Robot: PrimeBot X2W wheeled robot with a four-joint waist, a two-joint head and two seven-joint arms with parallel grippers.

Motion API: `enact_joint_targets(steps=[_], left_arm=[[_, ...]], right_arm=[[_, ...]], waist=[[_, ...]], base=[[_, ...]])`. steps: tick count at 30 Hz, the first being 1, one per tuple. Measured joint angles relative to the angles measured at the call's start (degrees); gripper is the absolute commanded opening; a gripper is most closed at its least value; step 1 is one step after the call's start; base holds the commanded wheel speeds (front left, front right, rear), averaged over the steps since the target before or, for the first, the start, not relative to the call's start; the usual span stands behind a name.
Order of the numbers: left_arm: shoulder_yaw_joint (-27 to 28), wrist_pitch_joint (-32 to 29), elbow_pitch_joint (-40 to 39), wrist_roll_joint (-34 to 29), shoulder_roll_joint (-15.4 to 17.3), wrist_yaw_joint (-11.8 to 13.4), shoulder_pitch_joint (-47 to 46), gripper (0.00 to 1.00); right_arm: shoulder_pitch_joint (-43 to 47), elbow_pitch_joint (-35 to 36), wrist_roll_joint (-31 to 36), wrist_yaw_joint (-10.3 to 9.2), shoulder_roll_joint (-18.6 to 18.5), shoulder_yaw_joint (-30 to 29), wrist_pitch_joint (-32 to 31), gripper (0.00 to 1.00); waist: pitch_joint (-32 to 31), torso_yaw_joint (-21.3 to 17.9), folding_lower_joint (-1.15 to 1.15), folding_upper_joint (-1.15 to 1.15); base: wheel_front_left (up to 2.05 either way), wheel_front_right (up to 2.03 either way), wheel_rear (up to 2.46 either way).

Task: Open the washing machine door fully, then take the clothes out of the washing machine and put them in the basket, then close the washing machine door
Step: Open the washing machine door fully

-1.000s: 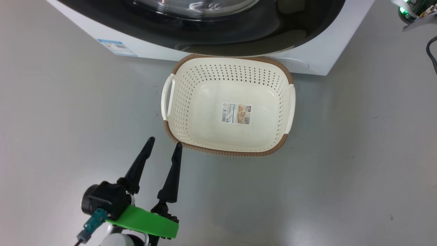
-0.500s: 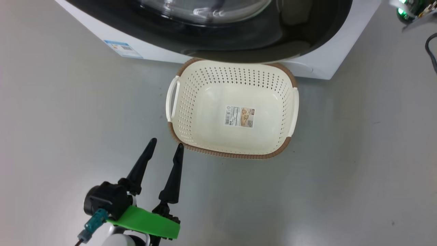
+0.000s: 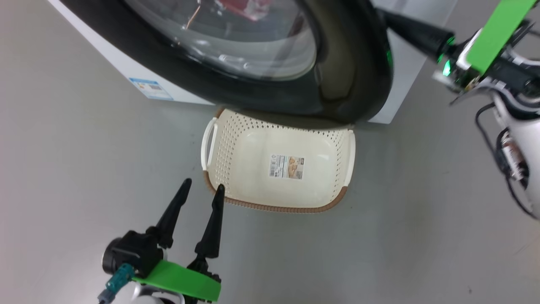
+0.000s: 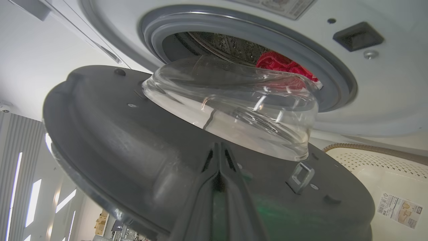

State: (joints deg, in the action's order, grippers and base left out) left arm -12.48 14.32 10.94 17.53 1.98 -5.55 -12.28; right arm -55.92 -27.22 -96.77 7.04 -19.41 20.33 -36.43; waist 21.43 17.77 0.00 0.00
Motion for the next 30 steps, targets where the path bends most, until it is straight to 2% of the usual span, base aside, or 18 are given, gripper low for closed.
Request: enact_joint_targets(steps=[16,30], left_arm=[[1.00,-0.01,0.38,-1.00,0.05,0.04,3.37,1.00],[1.18,-0.01,0.37,-1.78,0.09,0.04,5.58,1.00]], right_arm=[[9.01,5.08,1.56,0.01,3.58,0.76,-3.39,0.00],[13.70,6.78,3.77,0.01,5.83,1.89,-5.82,0.00]], waist=[[-5.45,-2.23,0.00,0.00],[-7.83,-2.23,0.00,0.00]], base=[[0.00,0.00,0.00],[0.00,0.00,0.00]])
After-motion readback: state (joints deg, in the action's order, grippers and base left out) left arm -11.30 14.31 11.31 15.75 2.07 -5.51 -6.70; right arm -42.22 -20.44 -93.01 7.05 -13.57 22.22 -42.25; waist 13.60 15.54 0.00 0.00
